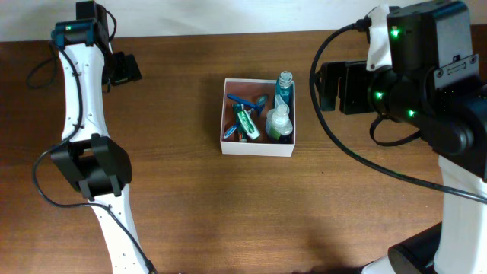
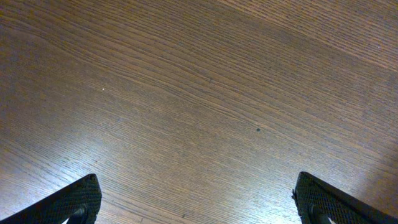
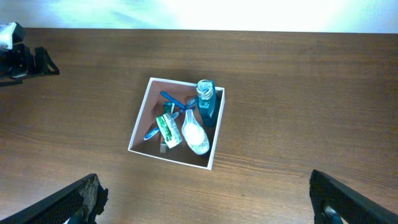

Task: Pack container

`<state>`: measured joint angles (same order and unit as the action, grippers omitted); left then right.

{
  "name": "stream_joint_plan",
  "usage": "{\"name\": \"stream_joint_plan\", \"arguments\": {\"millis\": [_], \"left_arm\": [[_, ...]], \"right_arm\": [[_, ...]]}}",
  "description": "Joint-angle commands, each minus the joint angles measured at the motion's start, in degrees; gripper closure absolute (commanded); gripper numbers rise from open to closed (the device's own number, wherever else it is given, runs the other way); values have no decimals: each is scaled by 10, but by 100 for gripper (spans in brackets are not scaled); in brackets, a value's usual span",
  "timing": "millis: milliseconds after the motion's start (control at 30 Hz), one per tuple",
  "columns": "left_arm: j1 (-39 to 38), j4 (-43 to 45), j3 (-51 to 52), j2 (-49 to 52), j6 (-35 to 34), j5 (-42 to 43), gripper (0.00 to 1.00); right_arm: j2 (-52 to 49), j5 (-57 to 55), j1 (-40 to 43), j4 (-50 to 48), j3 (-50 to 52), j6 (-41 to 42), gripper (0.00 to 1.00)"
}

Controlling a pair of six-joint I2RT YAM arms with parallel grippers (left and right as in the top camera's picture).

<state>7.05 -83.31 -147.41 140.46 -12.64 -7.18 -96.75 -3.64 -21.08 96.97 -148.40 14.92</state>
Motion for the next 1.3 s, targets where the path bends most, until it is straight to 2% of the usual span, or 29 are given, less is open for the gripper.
{"name": "stream_joint_plan", "arguments": {"millis": [0, 167, 400, 600, 800, 833, 1000, 1267], "left_arm": [[2, 0, 3, -10, 3, -6, 1], [2, 0, 3, -10, 3, -6, 1], [2, 0, 3, -10, 3, -6, 1], [2, 0, 3, -10, 3, -6, 1], [2, 0, 3, -10, 3, -6, 1], [2, 0, 3, -10, 3, -6, 1], [2, 0, 3, -10, 3, -6, 1], [2, 0, 3, -10, 3, -6, 1]], "right_arm": [[4, -1, 2, 3, -4, -12, 2], [30, -20, 2, 3, -4, -12, 2], [79, -109, 2, 3, -2, -12, 2], [133, -78, 56, 0, 51, -12, 2], [222, -38, 116, -108, 218, -12, 2], [258, -38, 124, -161, 288, -21, 2], [383, -21, 125, -339, 504, -112, 2], [568, 42, 193, -523, 796, -117, 2]]}}
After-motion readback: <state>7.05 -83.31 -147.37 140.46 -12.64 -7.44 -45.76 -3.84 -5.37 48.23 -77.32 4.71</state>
